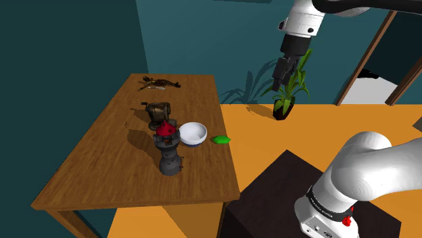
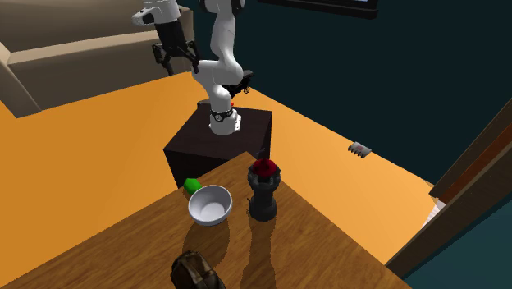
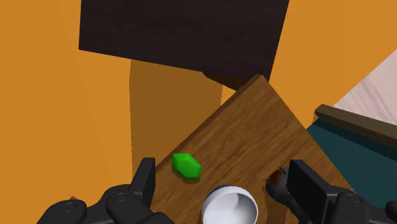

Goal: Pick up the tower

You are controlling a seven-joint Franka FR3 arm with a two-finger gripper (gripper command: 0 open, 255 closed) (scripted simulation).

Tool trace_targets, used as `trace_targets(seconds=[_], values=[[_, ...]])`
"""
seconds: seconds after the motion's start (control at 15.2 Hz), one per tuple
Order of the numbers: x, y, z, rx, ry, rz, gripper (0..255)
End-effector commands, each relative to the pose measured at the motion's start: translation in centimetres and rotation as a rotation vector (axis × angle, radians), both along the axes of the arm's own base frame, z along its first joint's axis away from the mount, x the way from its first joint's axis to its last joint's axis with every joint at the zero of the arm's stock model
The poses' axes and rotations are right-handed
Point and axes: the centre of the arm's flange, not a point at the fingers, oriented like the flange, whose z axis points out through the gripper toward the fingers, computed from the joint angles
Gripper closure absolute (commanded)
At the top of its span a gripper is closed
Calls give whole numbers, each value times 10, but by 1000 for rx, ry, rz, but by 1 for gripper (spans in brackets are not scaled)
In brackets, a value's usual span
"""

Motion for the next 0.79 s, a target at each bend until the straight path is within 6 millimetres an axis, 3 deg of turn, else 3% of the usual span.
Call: trace_targets(seconds=[0.0, 0.73], values=[[0, 0, 0, 0, 0, 0, 0], [60, 135, -17, -26, 43, -264, 0]])
